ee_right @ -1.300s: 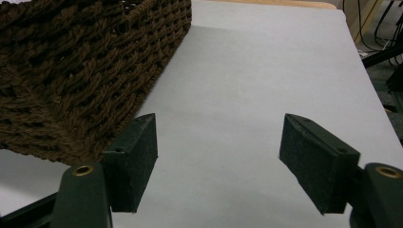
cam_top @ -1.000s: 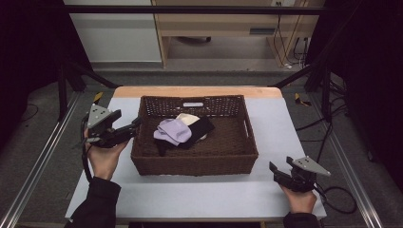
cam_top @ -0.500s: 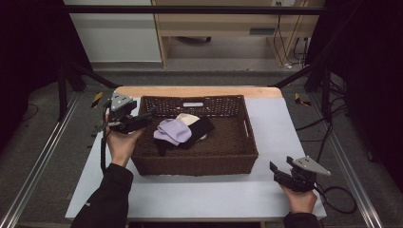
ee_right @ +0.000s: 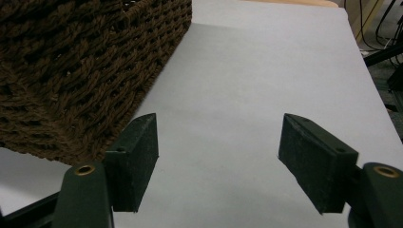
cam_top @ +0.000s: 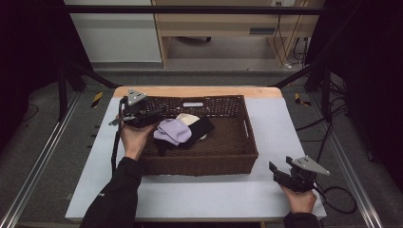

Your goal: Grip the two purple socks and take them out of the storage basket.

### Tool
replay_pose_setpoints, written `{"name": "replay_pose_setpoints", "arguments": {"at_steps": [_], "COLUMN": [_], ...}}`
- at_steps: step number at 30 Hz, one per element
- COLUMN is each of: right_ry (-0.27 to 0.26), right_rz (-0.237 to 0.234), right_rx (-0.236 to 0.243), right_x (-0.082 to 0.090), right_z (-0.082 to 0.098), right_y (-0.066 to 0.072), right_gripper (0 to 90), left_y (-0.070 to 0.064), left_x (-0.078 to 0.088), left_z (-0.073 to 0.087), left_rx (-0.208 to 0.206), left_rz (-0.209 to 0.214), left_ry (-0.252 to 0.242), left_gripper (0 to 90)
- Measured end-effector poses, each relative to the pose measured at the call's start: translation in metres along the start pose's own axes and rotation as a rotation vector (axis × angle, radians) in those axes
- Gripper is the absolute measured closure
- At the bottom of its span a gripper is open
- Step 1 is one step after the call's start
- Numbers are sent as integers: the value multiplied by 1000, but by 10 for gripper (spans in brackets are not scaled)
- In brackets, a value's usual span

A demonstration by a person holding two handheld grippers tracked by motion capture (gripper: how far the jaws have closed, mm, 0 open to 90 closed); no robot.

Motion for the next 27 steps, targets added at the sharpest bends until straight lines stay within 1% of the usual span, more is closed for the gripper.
{"name": "replay_pose_setpoints", "arguments": {"at_steps": [2, 5, 7, 10, 14, 16, 18, 19, 24, 25, 27], "right_ry": [0, -2, -2, 1, 3, 3, 3, 2, 6, 7, 7], "right_rz": [0, 1, 0, -1, -2, -1, -1, -1, 1, 0, 0], "right_rx": [1, 2, 1, 0, -3, 2, 2, 1, 4, 1, 3], "right_x": [0, 0, 0, 0, 0, -1, -1, -1, -2, -2, -2], "right_z": [0, 0, 0, 0, 0, 1, 1, 1, 1, 1, 1], "right_y": [0, -1, 0, 0, 0, 0, 0, 0, 0, 0, 0], "right_gripper": [296, 296, 296, 296, 296, 296, 296, 296, 296, 296, 296], "left_y": [-1, -4, -7, -13, -17, -18, -20, -21, -20, -19, -19], "left_x": [-7, -16, -21, -28, -36, -40, -43, -44, -49, -50, -51], "left_z": [4, 11, 15, 22, 30, 33, 37, 40, 49, 51, 52], "left_rx": [-8, -16, -29, -53, -91, -86, -69, -74, -65, -71, -76], "left_rz": [2, 16, 22, 50, 46, 55, 80, 87, 91, 89, 87], "left_ry": [15, 53, 76, 115, 161, 176, 195, 209, 261, 275, 282], "left_gripper": [306, 325, 335, 345, 361, 375, 368, 359, 346, 345, 349]}}
Point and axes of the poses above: each handheld gripper's, and its own axes: x roughly backward along the jaws, z roughly out of its underside, y roughly to its left, the point moved 10 cm from there along -x, roughly forward along the jaws, and after that the axes turned 13 degrees about -x, right-handed, at the moved point
